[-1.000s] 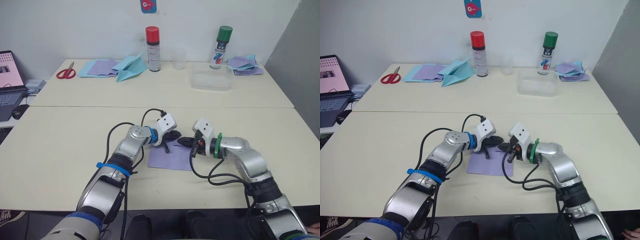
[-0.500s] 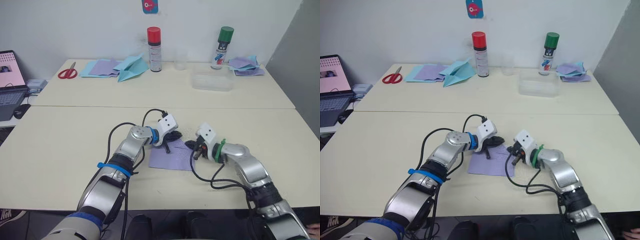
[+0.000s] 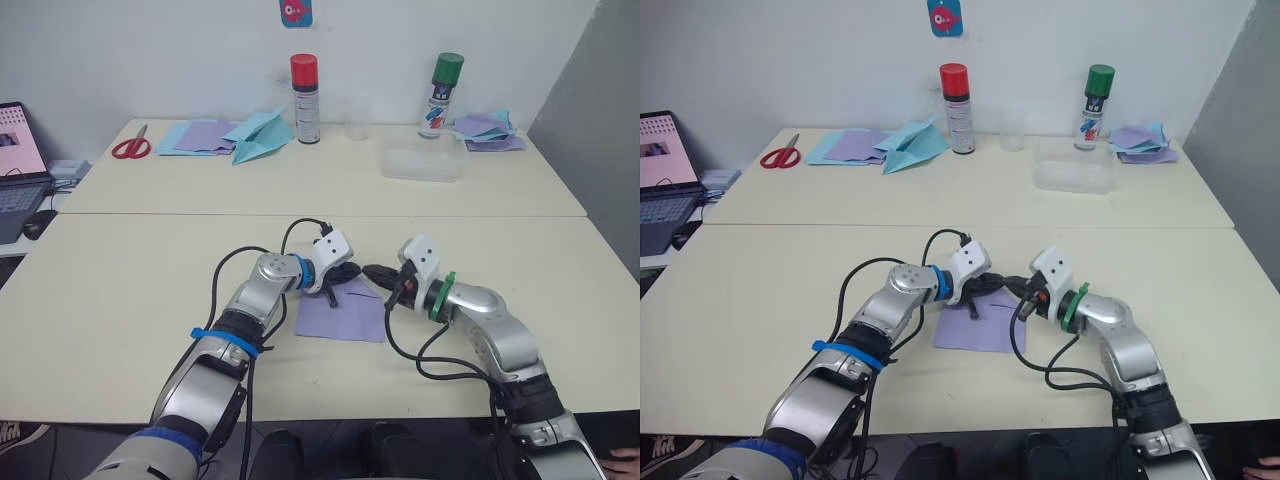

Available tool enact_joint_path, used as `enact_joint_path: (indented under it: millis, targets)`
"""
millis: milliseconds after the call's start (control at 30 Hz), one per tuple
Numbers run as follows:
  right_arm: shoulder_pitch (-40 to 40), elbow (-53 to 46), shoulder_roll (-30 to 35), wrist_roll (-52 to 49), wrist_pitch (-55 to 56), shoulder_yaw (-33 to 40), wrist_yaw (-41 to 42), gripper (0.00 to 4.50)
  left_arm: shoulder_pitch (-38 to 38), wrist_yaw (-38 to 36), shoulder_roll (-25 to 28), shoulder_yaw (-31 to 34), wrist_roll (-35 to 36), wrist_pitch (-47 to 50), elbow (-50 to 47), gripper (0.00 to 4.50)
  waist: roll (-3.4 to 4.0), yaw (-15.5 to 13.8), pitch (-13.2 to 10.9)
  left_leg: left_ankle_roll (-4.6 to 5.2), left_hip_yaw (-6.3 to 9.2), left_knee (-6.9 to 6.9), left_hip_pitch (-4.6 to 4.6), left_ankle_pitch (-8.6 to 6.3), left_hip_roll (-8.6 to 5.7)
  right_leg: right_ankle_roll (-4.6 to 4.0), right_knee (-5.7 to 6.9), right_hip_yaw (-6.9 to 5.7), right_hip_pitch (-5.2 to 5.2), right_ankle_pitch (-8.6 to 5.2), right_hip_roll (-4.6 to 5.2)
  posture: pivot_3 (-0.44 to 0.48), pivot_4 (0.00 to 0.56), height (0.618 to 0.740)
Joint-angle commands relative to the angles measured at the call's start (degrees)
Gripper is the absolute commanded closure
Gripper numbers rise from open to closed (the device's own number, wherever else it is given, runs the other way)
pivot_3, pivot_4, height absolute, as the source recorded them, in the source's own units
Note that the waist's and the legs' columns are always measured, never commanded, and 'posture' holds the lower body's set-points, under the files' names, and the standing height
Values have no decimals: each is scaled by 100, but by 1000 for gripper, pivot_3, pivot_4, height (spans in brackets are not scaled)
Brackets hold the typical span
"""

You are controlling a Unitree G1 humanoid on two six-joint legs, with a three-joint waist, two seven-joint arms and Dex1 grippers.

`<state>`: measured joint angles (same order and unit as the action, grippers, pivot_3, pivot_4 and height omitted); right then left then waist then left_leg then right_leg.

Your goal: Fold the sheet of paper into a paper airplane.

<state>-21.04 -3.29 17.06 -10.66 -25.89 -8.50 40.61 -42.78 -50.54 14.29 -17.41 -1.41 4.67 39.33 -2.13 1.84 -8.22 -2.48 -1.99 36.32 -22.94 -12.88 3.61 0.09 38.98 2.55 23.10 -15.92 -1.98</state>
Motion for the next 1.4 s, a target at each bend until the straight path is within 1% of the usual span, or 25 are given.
enact_joint_path:
  millis: [33,167,267,367,467,533,633,800,967,1100,1200,1233,1333,1400]
  targets:
    - [-20,126,-29,168,28,-289,-54,4456,243,-23,73,-159,-256,167,161,4500,0,1,0,0,-2,0,0,0,0,0,0,2,0,0,0,0,150,740]
    - [-43,318,81,531,-56,-702,-112,4456,276,-15,82,-140,-237,198,70,4500,1,2,0,0,1,-4,0,0,1,-1,2,1,4,-1,0,0,150,740]
    - [-32,379,142,668,-122,-878,-86,4456,300,3,110,-108,-218,186,-67,4500,1,5,0,0,-1,-5,1,0,1,-1,2,3,4,-1,0,0,150,740]
    - [21,372,207,789,-195,-1025,-75,4456,476,-95,160,-22,-33,361,-764,4500,1,9,0,0,-1,-5,2,0,2,-1,2,4,4,-1,0,0,150,740]
    - [31,391,188,827,-227,-1015,-143,4456,663,-150,124,58,180,655,-1506,4500,1,-1,0,0,0,-12,2,0,3,-2,2,2,5,-1,0,0,150,740]
    - [23,432,167,865,-218,-992,-214,4456,723,-111,86,37,183,781,-1737,4500,1,-1,-1,0,1,-12,2,0,2,-2,2,1,5,-1,0,0,150,740]
    - [40,430,172,876,-235,-987,-258,4456,730,18,-14,-41,75,884,-1692,4500,1,-2,0,0,1,-9,2,0,1,-2,4,2,5,-1,1,0,150,740]
    - [71,366,215,864,-314,-1004,-251,4456,612,341,-51,-192,-283,965,-1099,4500,-1,-3,1,0,2,-7,4,0,-1,-2,5,1,0,-1,2,0,150,740]
    - [73,352,184,839,-405,-978,-312,4456,425,831,-35,-27,-404,1022,-576,4500,-2,-3,3,0,3,-6,7,0,-2,-2,5,2,-2,0,2,0,150,740]
    - [40,398,141,844,-438,-965,-364,4456,427,1069,155,83,-411,1082,-553,4500,-2,7,3,0,3,-6,9,0,-1,-1,6,3,-2,0,2,0,150,740]
    - [-22,494,77,852,-424,-968,-420,4456,456,1487,328,288,-415,860,-591,4500,-2,37,3,0,4,-6,14,0,0,0,9,7,-2,2,0,0,150,740]
    - [-58,549,35,854,-405,-970,-449,4456,485,1624,362,448,-315,643,-685,4500,-2,48,3,0,8,-6,15,0,0,0,10,8,-2,3,0,0,150,740]
    - [-177,760,-114,879,-330,-968,-552,4456,629,1899,338,1034,129,221,-1194,4500,-2,93,2,0,15,-10,17,0,6,-4,11,11,2,5,1,0,150,740]
    - [-267,908,-204,889,-262,-948,-618,4456,837,1916,230,1487,622,440,-1833,4500,-2,79,-2,0,17,-16,11,0,10,-4,11,6,8,5,2,0,150,740]
